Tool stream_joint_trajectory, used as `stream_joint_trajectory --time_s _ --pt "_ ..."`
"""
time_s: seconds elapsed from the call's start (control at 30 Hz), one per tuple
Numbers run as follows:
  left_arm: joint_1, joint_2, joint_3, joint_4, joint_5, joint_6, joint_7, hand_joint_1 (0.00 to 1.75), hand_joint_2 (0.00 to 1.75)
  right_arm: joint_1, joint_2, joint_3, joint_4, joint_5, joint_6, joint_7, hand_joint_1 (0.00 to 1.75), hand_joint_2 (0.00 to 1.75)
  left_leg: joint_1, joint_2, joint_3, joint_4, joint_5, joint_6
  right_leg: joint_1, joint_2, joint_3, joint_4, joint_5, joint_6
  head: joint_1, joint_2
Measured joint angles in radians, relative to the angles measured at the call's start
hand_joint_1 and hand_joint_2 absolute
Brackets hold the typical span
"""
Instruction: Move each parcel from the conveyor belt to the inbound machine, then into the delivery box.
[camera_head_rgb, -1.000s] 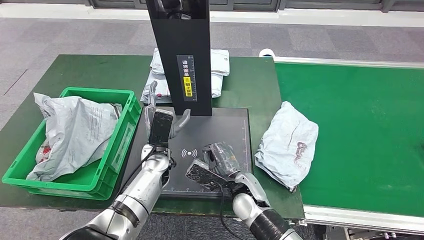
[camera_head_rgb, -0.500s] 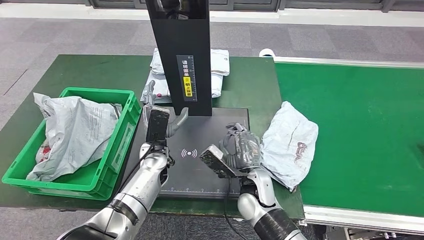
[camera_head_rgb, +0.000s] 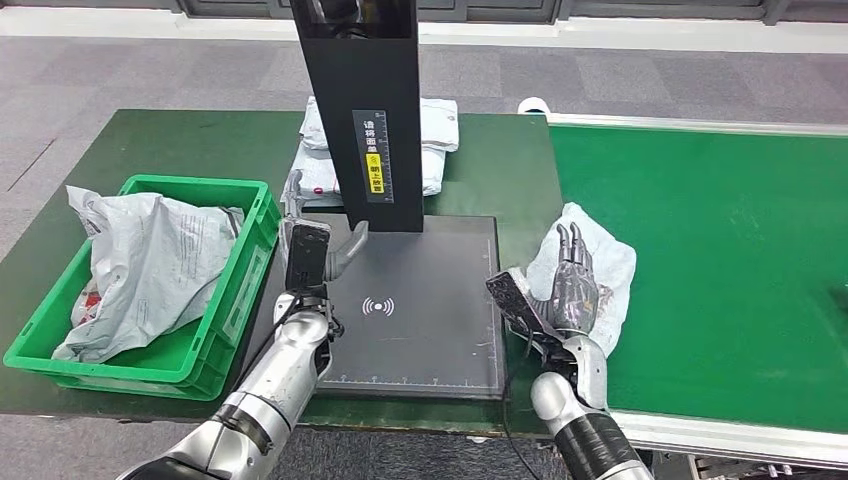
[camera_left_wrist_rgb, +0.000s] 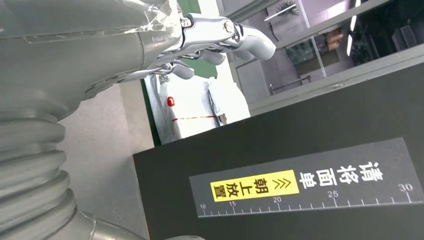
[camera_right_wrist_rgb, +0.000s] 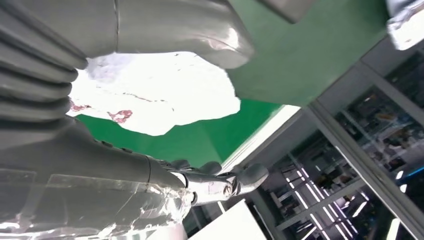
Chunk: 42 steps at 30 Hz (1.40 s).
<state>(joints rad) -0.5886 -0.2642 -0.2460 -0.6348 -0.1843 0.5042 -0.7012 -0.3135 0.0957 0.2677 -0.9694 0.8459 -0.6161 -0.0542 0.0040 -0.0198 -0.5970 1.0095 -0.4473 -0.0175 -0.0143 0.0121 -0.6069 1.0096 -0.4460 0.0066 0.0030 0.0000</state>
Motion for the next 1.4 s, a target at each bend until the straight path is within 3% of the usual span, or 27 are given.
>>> stream_joint_trajectory --time_s 0.33,0.43,0.47,0.57,0.6,0.73,1.0,1.17,1.4 --pt "0.002 0.004 0.008 0.000 -0.001 -0.001 0.000 0.00 1.75 -0.050 -0.010 -0.023 0.223 -0.032 0.127 0.042 0.00 0.00 0.000 -0.001 0.000 0.000 0.000 0.000 0.000 -0.001 0.000 0.000 0.000 0.000 0.000 0.000" --pt "0.002 0.004 0.008 0.000 -0.005 -0.006 0.000 0.00 1.75 -0.060 -0.010 -0.024 0.273 -0.036 0.217 0.061 0.00 0.00 0.000 -0.001 0.000 0.000 0.000 0.000 0.000 -0.001 0.000 0.000 0.000 0.000 0.000 0.000" --pt "0.002 0.004 0.008 0.000 -0.009 -0.009 0.001 0.00 1.75 -0.062 -0.010 -0.024 0.289 -0.038 0.254 0.064 0.00 0.44 0.000 -0.001 0.000 0.000 0.000 0.000 0.000 -0.001 0.000 0.000 0.000 0.000 0.000 0.000" --pt "0.002 0.004 0.008 0.000 -0.022 -0.013 0.009 0.00 1.75 -0.074 -0.010 -0.024 0.326 -0.045 0.344 0.060 1.31 1.75 0.000 0.000 0.001 0.000 -0.001 0.000 0.000 0.000 0.000 0.000 0.000 0.000 0.000 0.000" --pt "0.003 0.004 0.008 0.000 -0.027 -0.015 0.014 0.00 1.75 -0.080 -0.012 -0.024 0.335 -0.048 0.366 0.054 1.75 1.75 0.000 0.002 0.002 0.000 -0.001 0.000 0.000 0.002 0.001 0.000 0.000 0.000 0.000 0.000" --pt "0.009 0.004 0.008 -0.008 -0.038 -0.019 0.032 0.00 1.75 -0.097 -0.021 -0.025 0.354 -0.078 0.390 0.008 1.75 1.75 0.000 0.008 0.007 0.000 -0.004 0.000 0.000 0.006 0.004 0.000 0.000 0.000 0.000 0.000" --pt "0.028 0.004 0.008 -0.036 -0.042 -0.015 0.047 0.00 1.75 -0.096 -0.027 -0.047 0.339 -0.130 0.312 -0.042 1.75 1.75 0.000 0.008 0.010 0.000 -0.003 0.000 0.001 0.006 0.007 0.000 0.001 0.000 0.000 0.000" --pt "0.038 0.005 0.008 -0.050 -0.047 -0.004 0.050 0.00 1.75 -0.040 -0.025 -0.051 0.233 -0.157 0.224 -0.101 1.75 1.75 0.000 0.007 0.008 0.000 -0.003 0.000 0.000 0.005 0.006 0.000 0.001 0.000 0.000 0.000" --pt "0.047 0.005 0.008 -0.060 -0.051 -0.001 0.050 0.00 1.75 0.015 -0.018 -0.051 0.105 -0.161 0.214 -0.097 1.75 1.75 0.000 0.005 0.006 0.000 -0.004 0.000 0.000 0.005 0.004 0.000 0.000 0.000 0.000 0.000"
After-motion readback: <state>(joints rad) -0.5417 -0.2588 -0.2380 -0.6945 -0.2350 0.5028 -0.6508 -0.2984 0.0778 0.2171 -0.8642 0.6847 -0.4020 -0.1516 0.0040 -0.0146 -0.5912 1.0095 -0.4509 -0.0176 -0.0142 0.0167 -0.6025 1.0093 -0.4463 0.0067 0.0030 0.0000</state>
